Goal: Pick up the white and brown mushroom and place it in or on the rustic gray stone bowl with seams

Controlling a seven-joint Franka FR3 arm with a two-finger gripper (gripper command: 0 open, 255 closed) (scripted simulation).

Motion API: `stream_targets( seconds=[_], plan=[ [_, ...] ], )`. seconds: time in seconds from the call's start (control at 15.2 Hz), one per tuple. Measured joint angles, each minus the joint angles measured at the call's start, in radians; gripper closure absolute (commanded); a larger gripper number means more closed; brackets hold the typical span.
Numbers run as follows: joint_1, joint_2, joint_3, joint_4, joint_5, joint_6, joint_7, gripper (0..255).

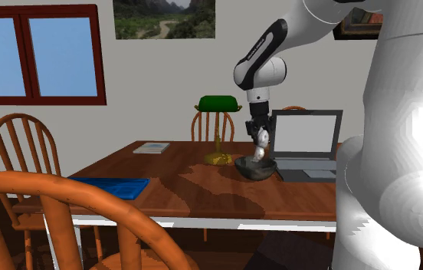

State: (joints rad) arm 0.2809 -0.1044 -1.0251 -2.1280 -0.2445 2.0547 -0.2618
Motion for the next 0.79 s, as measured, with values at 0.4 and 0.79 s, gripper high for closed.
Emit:
stream_targets(
  seconds=[0.4,0.79],
  plan=[
    [0.000,0.000,0.000,-0.005,-0.001,0.005,0.001,0],
    [0.000,0.000,0.000,-0.005,-0.001,0.005,0.001,0]
  ],
)
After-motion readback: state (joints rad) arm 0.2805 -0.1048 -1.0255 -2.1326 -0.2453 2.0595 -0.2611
